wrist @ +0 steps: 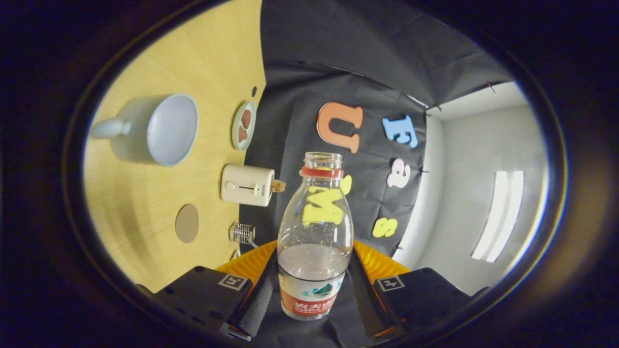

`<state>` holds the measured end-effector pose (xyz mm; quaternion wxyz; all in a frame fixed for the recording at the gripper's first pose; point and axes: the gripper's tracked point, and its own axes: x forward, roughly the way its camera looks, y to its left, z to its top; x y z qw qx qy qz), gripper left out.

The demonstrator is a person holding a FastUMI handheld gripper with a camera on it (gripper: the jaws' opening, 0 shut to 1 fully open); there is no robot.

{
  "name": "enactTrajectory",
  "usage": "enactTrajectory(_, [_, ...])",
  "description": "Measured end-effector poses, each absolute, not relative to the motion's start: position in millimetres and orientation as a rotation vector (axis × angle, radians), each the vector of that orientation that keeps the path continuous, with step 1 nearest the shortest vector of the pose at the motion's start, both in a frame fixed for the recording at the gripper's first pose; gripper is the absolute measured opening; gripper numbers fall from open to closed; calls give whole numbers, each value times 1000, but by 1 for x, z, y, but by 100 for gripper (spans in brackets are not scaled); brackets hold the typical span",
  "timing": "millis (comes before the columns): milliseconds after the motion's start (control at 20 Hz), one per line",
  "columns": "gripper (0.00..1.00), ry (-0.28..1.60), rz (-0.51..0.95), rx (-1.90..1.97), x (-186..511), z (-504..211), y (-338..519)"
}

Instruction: Take the bottle from table, then pour the juice into the cup, finally place the bottle on the coaster

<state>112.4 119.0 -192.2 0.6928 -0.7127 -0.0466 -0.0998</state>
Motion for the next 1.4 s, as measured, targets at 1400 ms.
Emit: enactTrajectory(1400, [82, -16, -135, -134, 146, -157, 54])
